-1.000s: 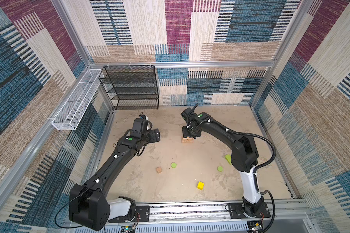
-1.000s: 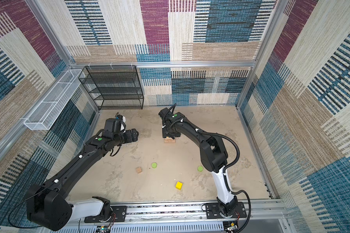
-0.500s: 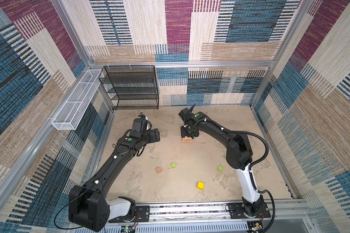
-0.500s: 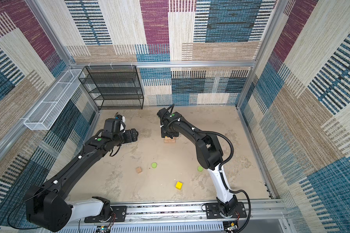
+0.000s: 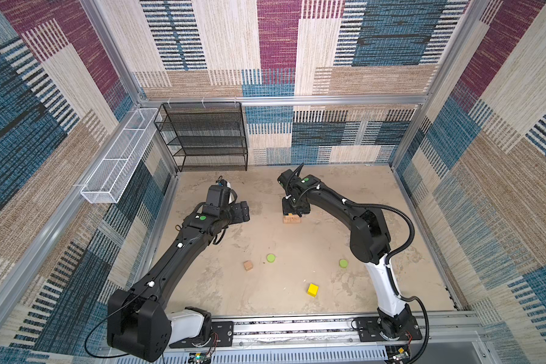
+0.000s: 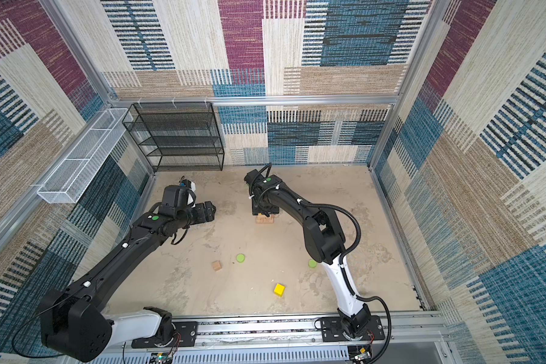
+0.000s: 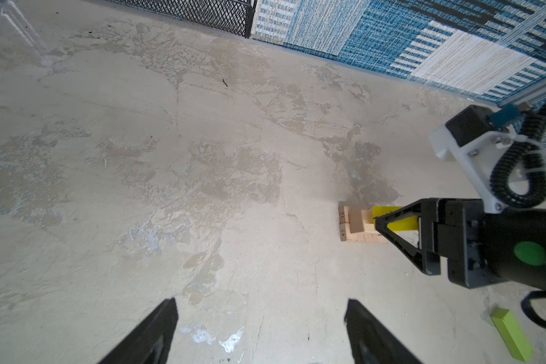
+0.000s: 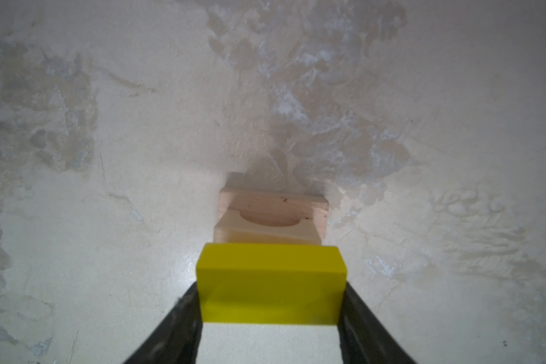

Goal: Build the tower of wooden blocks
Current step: 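Lower the yellow block onto the cutout wooden block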

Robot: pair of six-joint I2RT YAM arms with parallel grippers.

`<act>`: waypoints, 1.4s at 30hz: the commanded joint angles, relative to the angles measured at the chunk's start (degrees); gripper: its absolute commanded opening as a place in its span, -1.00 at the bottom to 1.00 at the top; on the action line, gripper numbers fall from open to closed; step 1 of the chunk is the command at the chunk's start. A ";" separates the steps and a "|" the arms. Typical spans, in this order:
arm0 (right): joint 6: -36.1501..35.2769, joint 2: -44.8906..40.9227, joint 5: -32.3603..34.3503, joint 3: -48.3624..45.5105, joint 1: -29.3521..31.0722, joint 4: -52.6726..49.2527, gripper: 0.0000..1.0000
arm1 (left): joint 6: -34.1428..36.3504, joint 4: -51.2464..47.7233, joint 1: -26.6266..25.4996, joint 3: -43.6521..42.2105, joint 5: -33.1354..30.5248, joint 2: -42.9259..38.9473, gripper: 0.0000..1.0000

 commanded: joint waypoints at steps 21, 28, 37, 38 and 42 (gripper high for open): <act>1.77 1.63 0.40 1.72 0.04 -0.79 0.38 | 0.42 0.64 0.09 -0.66 -0.40 -0.51 0.77; 1.96 1.90 -0.12 1.73 0.05 -0.53 0.41 | 0.42 0.66 0.02 -0.66 -0.40 -0.63 0.77; 2.34 1.48 -0.78 1.50 0.01 -0.43 0.41 | 0.42 0.95 0.03 -0.61 -0.18 -0.48 0.77; 2.33 1.46 -0.74 1.39 0.05 -0.35 0.41 | 0.44 0.99 -0.02 -0.65 -0.20 -0.45 0.77; 2.40 1.39 -1.05 1.28 0.05 -0.19 0.41 | 0.42 1.03 -0.08 -0.63 -0.09 -0.39 0.78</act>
